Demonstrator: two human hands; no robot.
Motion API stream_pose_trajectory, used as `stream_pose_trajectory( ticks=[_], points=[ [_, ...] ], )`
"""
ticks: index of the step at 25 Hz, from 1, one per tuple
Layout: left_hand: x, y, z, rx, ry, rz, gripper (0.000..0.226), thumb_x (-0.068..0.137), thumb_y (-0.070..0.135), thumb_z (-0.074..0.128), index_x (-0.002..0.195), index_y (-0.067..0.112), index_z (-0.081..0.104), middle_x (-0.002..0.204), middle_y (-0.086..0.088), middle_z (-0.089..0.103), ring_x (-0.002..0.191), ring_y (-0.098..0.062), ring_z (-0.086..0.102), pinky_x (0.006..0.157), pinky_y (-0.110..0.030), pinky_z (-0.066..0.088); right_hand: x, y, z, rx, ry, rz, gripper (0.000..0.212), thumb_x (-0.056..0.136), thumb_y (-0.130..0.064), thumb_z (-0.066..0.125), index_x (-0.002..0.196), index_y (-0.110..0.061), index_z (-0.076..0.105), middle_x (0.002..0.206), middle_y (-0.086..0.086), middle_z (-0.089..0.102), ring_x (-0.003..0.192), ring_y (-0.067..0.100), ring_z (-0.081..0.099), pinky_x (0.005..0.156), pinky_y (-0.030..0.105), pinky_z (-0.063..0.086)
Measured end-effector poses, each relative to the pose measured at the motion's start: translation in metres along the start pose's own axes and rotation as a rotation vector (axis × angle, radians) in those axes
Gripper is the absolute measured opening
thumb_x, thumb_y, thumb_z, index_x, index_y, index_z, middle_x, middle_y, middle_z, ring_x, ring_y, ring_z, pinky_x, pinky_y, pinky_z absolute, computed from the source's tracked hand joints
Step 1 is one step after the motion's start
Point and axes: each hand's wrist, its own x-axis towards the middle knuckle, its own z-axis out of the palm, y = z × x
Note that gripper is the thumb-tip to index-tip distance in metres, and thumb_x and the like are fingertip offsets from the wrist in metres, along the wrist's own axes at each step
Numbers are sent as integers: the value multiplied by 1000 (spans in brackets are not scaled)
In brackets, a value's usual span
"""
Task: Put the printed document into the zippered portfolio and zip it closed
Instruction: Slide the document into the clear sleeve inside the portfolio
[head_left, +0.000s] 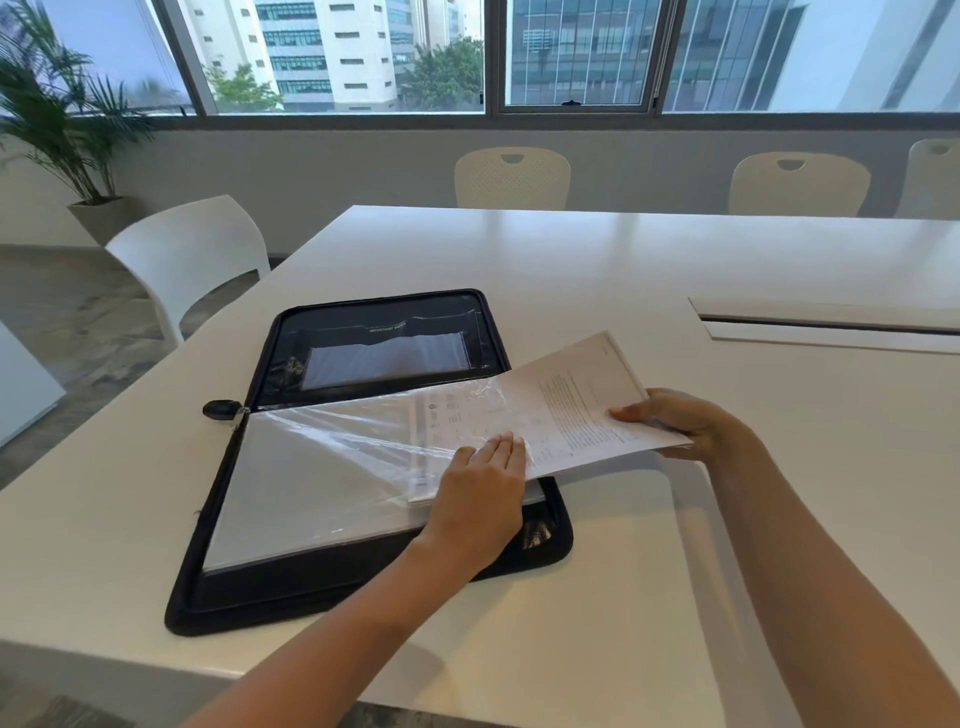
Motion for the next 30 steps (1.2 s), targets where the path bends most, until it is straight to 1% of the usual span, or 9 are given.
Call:
stream_pose_trajectory(
  ticks=[3,7,10,13,16,18,25,28,30],
  points=[
    [-3,3,4,-23,-65,-43,53,70,9,74,121,2,65,121,-15,67,112,-24,65,88,-41,56,8,5,32,-26,-3,27,24,90,5,55,114,2,56,103,18,66,72,23,72,55,28,58],
    [-7,6,7,-42,-101,-83,56,71,12,77,124,3,63,124,-14,66,115,-25,63,93,-42,54,18,13,65,-74,27,27,39,85,4,62,123,3,51,112,22,67,85,30,71,63,35,61],
    [-6,7,7,-61,-72,-104,56,70,12,77,123,2,64,122,-15,67,114,-25,64,92,-43,54,19,14,88,-197,102,1,38,85,-4,66,121,1,54,108,18,68,89,29,70,68,36,60],
    [-8,6,8,-83,-59,-113,57,70,13,78,124,2,63,123,-14,66,115,-25,64,93,-43,54,16,12,90,-294,267,-56,27,86,-14,68,110,-5,59,99,11,68,86,26,68,73,35,57],
    [-12,6,11,-101,-80,-105,61,68,11,79,126,1,61,125,-16,64,117,-26,62,95,-45,52,18,20,79,-281,527,-133,20,87,-6,65,107,-3,66,95,8,67,87,24,66,82,37,57],
    [-12,7,11,-112,-87,-104,62,68,9,79,127,0,60,127,-17,63,118,-28,61,96,-45,50,21,28,77,-280,621,-176,18,86,-3,65,102,-2,71,99,14,71,91,28,67,85,41,57],
    [-12,6,9,-136,-109,-97,59,75,12,75,130,1,56,132,-18,60,124,-29,57,100,-44,46,19,31,106,-242,595,-188,12,84,1,66,93,-1,73,94,15,71,89,27,69,82,40,59],
    [-12,5,14,-124,-41,-86,51,93,34,57,133,3,55,135,-16,57,127,-28,54,102,-44,44,18,28,119,-245,556,-184,11,82,2,67,92,-1,73,93,15,72,84,25,70,76,35,60],
    [-13,5,11,-185,-71,-127,76,97,60,20,135,3,53,138,-16,54,131,-29,50,105,-46,41,17,27,123,-246,543,-174,12,82,2,68,93,0,73,93,15,71,84,25,70,72,32,60]
  ],
)
